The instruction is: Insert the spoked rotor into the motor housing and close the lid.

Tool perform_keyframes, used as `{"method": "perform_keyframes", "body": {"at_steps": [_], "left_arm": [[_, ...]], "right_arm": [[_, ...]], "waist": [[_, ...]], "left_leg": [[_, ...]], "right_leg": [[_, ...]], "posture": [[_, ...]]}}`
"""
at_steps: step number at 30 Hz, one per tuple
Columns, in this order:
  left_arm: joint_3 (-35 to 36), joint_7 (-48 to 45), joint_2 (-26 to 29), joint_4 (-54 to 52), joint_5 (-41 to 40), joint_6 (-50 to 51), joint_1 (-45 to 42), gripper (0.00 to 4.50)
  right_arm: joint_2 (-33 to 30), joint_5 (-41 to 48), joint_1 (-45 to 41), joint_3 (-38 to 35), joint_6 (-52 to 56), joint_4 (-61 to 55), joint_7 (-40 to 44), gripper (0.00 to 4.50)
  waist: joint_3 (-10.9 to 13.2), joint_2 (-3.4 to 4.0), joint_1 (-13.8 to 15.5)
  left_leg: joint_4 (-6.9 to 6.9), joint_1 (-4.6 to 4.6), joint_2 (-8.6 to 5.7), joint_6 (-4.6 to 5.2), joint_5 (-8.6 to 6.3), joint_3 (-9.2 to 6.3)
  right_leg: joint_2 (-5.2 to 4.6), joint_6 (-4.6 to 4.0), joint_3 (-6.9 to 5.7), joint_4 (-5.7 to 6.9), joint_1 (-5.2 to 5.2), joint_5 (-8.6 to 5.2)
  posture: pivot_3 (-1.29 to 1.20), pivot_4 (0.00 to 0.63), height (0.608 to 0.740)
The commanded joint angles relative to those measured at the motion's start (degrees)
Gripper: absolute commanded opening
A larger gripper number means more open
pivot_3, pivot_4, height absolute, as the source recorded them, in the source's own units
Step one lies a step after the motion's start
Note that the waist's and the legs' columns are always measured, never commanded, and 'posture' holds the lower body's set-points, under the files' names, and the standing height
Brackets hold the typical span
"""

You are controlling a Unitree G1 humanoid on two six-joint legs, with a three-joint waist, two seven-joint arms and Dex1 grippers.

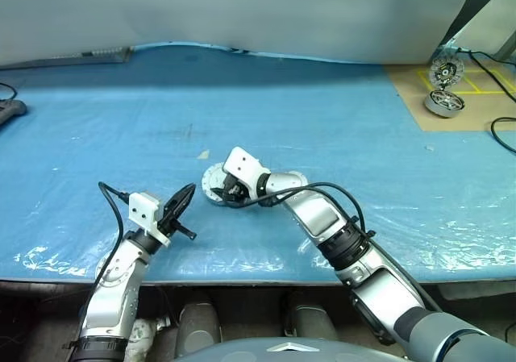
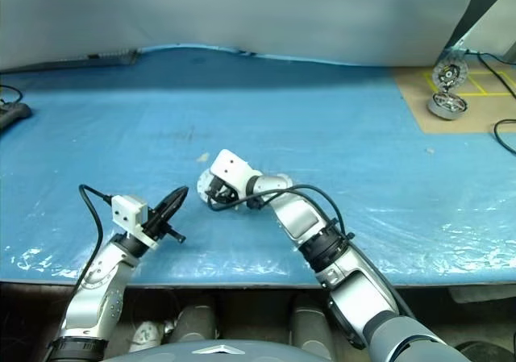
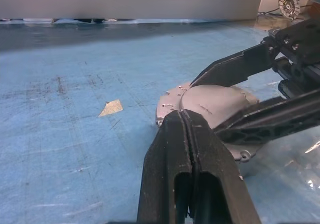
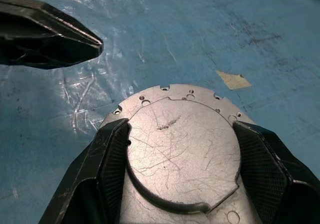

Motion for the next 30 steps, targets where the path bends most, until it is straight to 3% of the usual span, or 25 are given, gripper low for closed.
{"method": "perform_keyframes", "body": {"at_steps": [1, 10, 24, 30], "left_arm": [[0.0, -0.3, 0.1, -0.9, -0.1, -0.6, 0.1, 0.00], [0.2, -0.5, 0.2, -0.8, -0.3, -0.5, -0.2, 0.00], [-0.2, -1.1, 0.1, -0.3, -0.2, -0.3, -0.4, 0.00], [-0.4, -0.9, -0.1, -0.5, -0.1, -0.2, -0.2, 0.00]], "right_arm": [[-2.7, -4.5, 2.4, 1.6, 0.3, 7.6, -1.3, 2.98], [4.9, 4.1, 0.4, -8.4, 17.2, 8.8, -2.1, 2.98], [2.2, 2.6, 0.1, -6.1, 15.2, 0.8, -0.9, 2.98], [2.7, 2.9, -0.6, -5.5, 19.4, -1.3, -1.7, 2.98]], "waist": [[0.0, 0.02, 0.0], [0.0, 0.01, -0.1], [0.0, 0.02, 0.1], [0.0, 0.02, 0.1]], "left_leg": [[-0.01, 0.01, 0.00, 0.01, -0.01, 0.00], [-0.13, 0.11, -0.04, 0.14, -0.08, -0.03], [-0.24, -0.08, -0.08, -0.03, 0.02, -0.02], [-0.45, -0.10, -0.09, -0.09, 0.05, -0.02]], "right_leg": [[0.00, 0.00, 0.00, 0.00, 0.00, -0.01], [0.00, 0.02, 0.04, 0.07, -0.01, -0.02], [-0.01, -0.02, 0.04, -0.12, -0.08, 0.00], [0.00, -0.31, 0.01, -0.14, -0.12, -0.02]], "posture": [[0.00, 0.150, 0.740], [0.00, 0.150, 0.740], [0.00, 0.150, 0.740], [0.00, 0.150, 0.740]]}}
